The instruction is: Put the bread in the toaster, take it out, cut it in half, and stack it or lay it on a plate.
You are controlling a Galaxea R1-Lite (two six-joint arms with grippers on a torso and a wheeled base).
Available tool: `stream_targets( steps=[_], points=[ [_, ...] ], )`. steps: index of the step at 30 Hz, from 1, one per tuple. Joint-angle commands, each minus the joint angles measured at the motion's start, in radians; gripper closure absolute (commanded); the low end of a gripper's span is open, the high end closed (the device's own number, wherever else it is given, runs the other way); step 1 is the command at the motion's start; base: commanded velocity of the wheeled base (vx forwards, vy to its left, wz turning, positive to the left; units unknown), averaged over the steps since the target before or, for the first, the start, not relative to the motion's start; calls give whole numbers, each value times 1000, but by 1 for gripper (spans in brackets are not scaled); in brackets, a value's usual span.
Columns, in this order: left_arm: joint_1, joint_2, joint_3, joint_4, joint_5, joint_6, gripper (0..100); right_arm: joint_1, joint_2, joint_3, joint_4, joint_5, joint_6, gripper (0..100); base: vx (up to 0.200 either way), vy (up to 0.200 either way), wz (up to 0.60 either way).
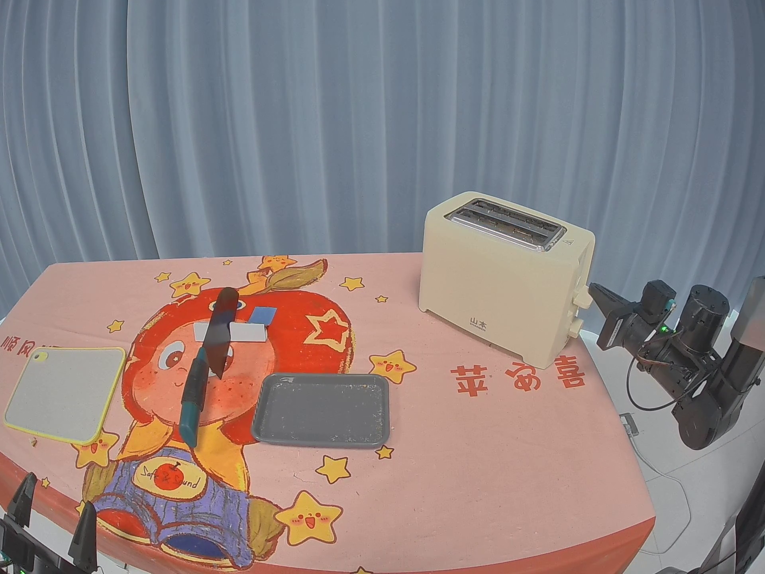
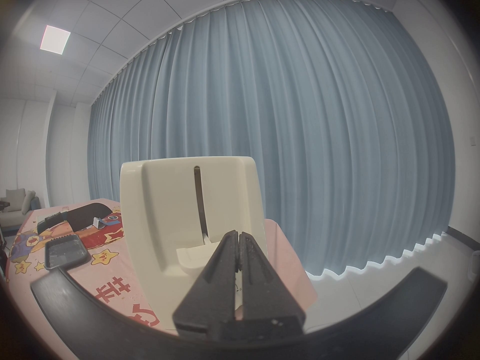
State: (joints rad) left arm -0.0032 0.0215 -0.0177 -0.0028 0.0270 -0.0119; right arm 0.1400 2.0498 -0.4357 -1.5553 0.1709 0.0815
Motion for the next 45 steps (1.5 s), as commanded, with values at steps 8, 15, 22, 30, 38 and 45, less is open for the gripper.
stream_targets(
  steps=[8, 15, 22, 30, 38, 45],
  points=[
    [0, 2, 18, 0, 1, 0, 0, 1, 7, 8, -8, -1, -6, 100, 0, 0, 0],
    [0, 2, 18, 0, 1, 0, 0, 3, -5, -3, -8, -1, -9, 100, 0, 0, 0],
    [0, 2, 18, 0, 1, 0, 0, 6, -54, -6, -8, 1, -5, 100, 0, 0, 0],
    [0, 2, 18, 0, 1, 0, 0, 15, -71, -6, -8, 1, -6, 100, 0, 0, 0],
    [0, 2, 18, 0, 1, 0, 0, 9, -100, -6, -9, 1, -3, 100, 0, 0, 0],
    [0, 2, 18, 0, 1, 0, 0, 7, -109, -5, -8, -2, -6, 100, 0, 0, 0]
  ],
)
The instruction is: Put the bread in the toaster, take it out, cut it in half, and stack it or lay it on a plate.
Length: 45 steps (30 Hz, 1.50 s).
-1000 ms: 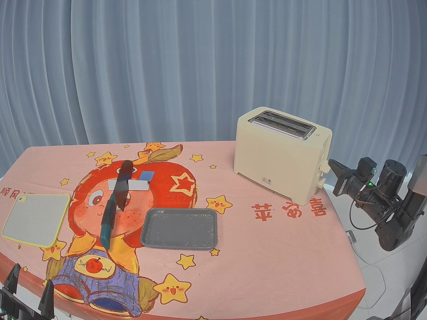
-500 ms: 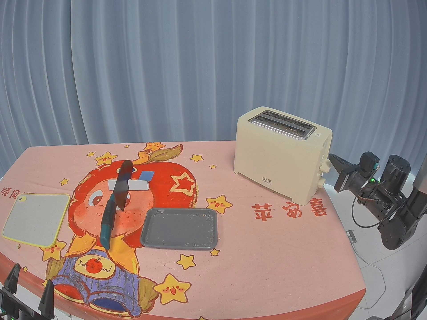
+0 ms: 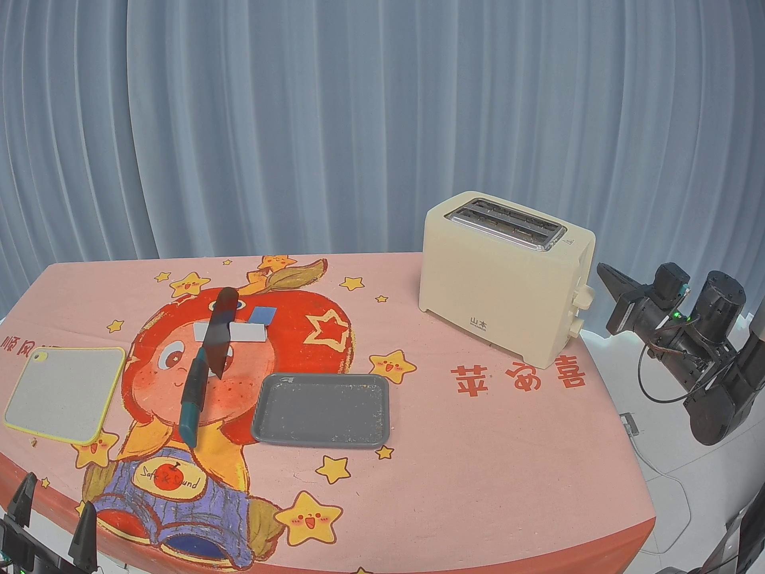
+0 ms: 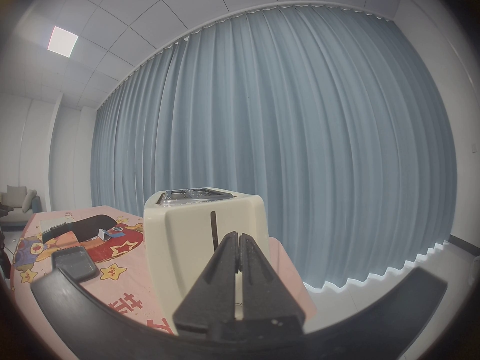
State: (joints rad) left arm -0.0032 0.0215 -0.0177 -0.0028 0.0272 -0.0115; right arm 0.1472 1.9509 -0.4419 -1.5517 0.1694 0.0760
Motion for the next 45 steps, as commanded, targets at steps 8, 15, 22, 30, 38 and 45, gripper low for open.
stream_targets(
  steps=[8, 15, 22, 30, 38, 45],
  points=[
    [0, 2, 18, 0, 0, -1, 0, 5, -29, 9, -13, -2, -5, 100, 0, 0, 0],
    [0, 2, 18, 0, 0, -1, 0, 14, -52, 14, -11, -33, -8, 100, 0, 0, 0],
    [0, 2, 18, 0, 0, -1, 0, 18, -64, 28, -11, -33, -13, 100, 0, 0, 0],
    [0, 2, 18, 0, 0, -2, 0, 18, -76, 35, -11, -41, -28, 100, 0, 0, 0],
    [0, 2, 18, 0, 0, -1, 0, 25, -76, 40, -11, -39, -38, 100, 0, 0, 0],
    [0, 2, 18, 0, 0, -1, 0, 43, -82, 42, -11, -39, -44, 100, 0, 0, 0]
  ],
)
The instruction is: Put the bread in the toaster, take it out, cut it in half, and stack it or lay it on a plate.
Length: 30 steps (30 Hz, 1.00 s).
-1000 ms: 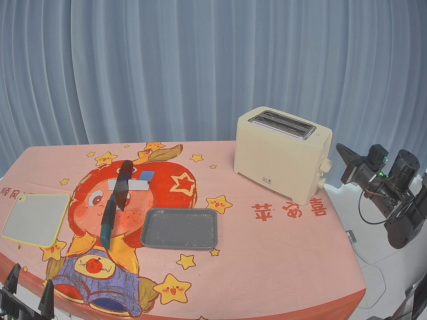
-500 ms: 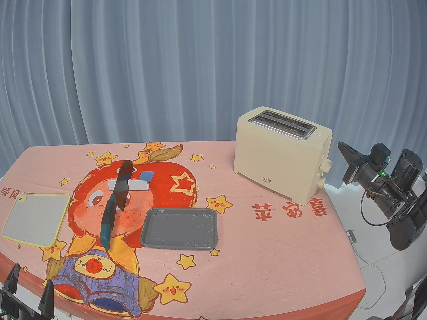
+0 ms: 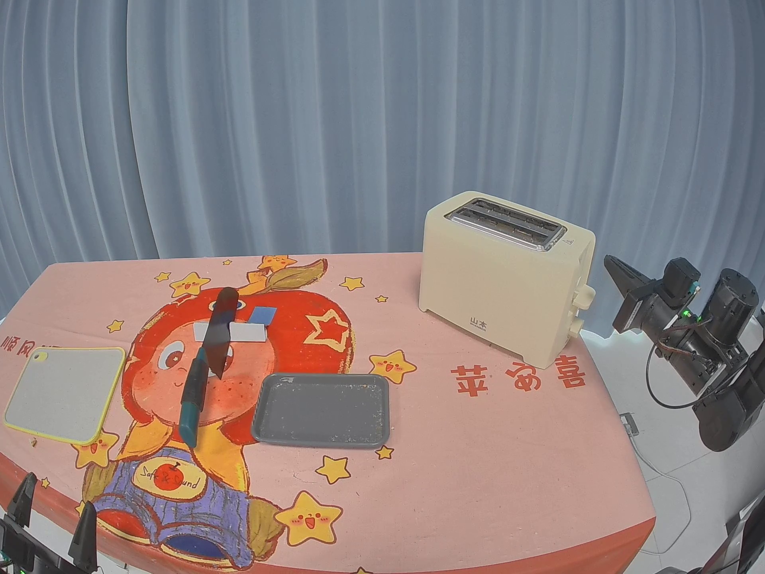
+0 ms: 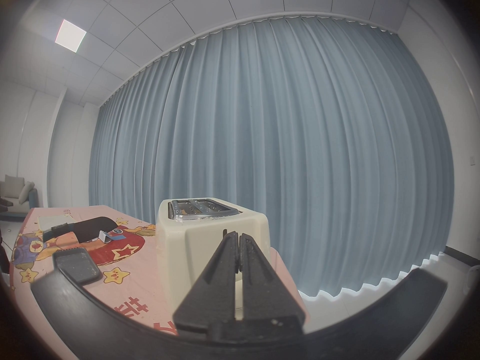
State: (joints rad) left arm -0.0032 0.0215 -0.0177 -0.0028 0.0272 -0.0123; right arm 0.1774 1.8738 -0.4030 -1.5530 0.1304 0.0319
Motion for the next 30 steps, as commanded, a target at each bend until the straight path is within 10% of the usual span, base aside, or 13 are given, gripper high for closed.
stream_targets(
  steps=[1, 30],
  points=[
    [0, 2, 18, 0, 0, 0, 0, 14, -5, 4, -10, 0, 0, 100, 0, 0, 0],
    [0, 2, 18, 0, 0, 0, 0, 2, -81, 95, -9, 0, -30, 100, 0, 0, 0]
  ],
)
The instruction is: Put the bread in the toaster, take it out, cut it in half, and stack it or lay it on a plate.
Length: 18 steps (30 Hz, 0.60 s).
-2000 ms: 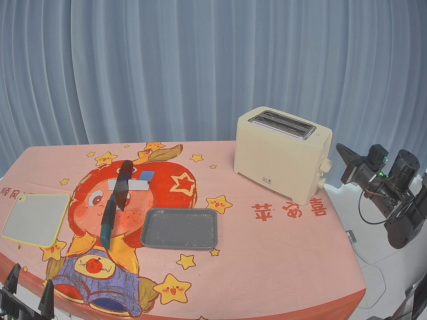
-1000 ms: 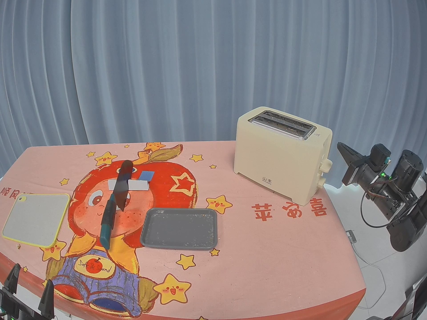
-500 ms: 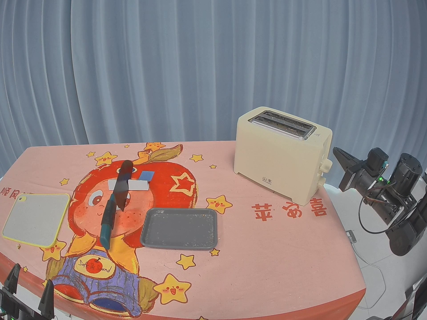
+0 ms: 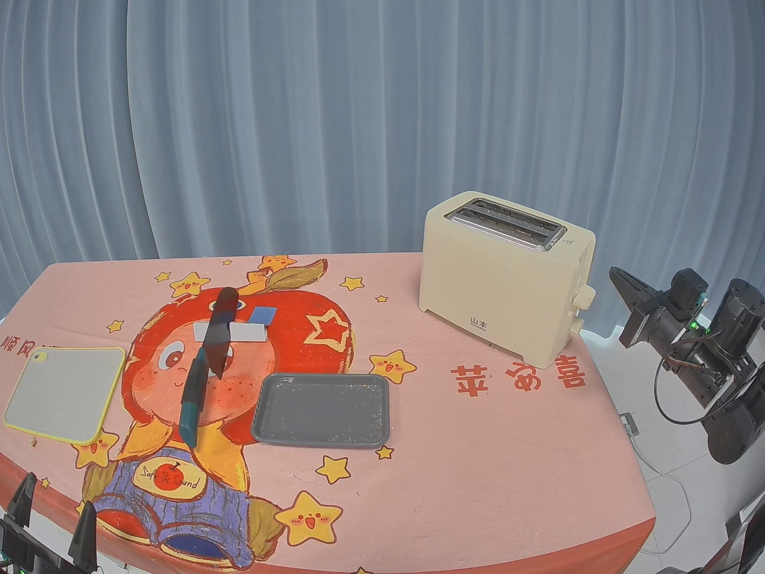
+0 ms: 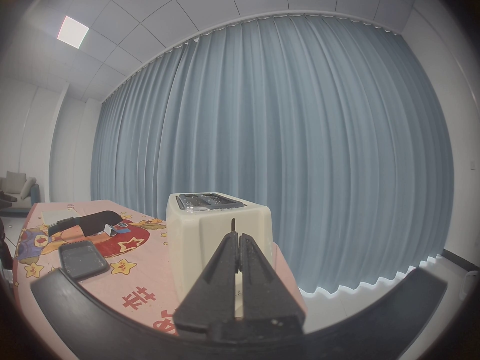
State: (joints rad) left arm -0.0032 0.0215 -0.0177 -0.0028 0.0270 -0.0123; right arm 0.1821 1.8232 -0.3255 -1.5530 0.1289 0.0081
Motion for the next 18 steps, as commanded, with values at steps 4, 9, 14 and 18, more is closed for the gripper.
stream_targets(
  steps=[4, 9, 14, 18],
  points=[
    [0, 2, 18, 0, 1, 0, 0, 5, -59, 36, -9, 1, -17, 100, 0, 0, 0],
    [0, 2, 18, 0, 1, 0, 0, 2, -82, 51, -9, 1, -19, 100, 0, 0, 0],
    [0, 2, 18, 0, 1, 0, 0, 2, -82, 56, -9, 1, -34, 100, 0, 0, 0],
    [0, 2, 18, 0, 1, 0, 0, -1, -84, 56, -9, 1, -36, 100, 0, 0, 0]
  ],
)
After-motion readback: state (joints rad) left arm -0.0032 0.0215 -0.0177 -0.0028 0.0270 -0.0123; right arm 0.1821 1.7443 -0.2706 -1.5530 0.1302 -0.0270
